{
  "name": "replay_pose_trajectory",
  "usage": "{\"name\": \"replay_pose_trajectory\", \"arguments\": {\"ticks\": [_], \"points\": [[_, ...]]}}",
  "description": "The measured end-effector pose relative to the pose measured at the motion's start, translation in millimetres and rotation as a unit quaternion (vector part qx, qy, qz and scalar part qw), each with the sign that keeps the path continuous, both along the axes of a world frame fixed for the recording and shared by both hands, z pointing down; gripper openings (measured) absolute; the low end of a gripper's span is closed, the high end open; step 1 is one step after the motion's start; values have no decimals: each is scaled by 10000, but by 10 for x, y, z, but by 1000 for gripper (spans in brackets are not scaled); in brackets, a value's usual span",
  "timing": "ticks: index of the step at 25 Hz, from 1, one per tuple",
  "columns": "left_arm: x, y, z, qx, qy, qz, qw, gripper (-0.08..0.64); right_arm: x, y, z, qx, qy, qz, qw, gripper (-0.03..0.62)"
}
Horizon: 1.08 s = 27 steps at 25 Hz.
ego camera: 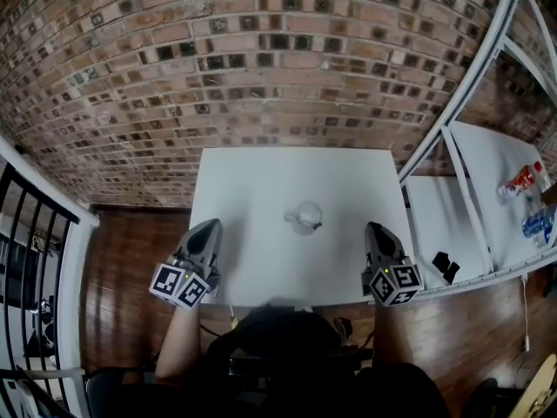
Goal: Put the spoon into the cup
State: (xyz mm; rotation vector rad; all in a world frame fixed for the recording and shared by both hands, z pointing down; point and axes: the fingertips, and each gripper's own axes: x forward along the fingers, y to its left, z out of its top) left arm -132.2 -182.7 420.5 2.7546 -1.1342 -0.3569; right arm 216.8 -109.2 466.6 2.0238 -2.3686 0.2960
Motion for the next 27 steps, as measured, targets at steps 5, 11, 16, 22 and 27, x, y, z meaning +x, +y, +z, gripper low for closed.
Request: {"name": "replay_pose_trajectory", "arguments": {"ticks": [5, 11, 16, 22, 27], "points": [[-68, -2, 73, -62, 86, -139, 9998, 3, 20, 12, 118, -131, 93, 101, 9998, 2], [-86, 39, 62, -66, 46, -117, 9999, 3, -54, -22, 93, -129, 261, 34, 9996, 2], [-121, 51, 88, -115, 15, -141, 9998, 3, -134, -62, 139, -160, 209, -75, 9996, 2], [-181, 128, 137, -135, 29, -242, 9996, 3, -227, -95, 128, -157, 277, -199, 9993, 2], [-215, 154, 168, -181, 37, -263, 9995, 3, -235, -122, 123, -153, 167, -211, 9995, 2]]}}
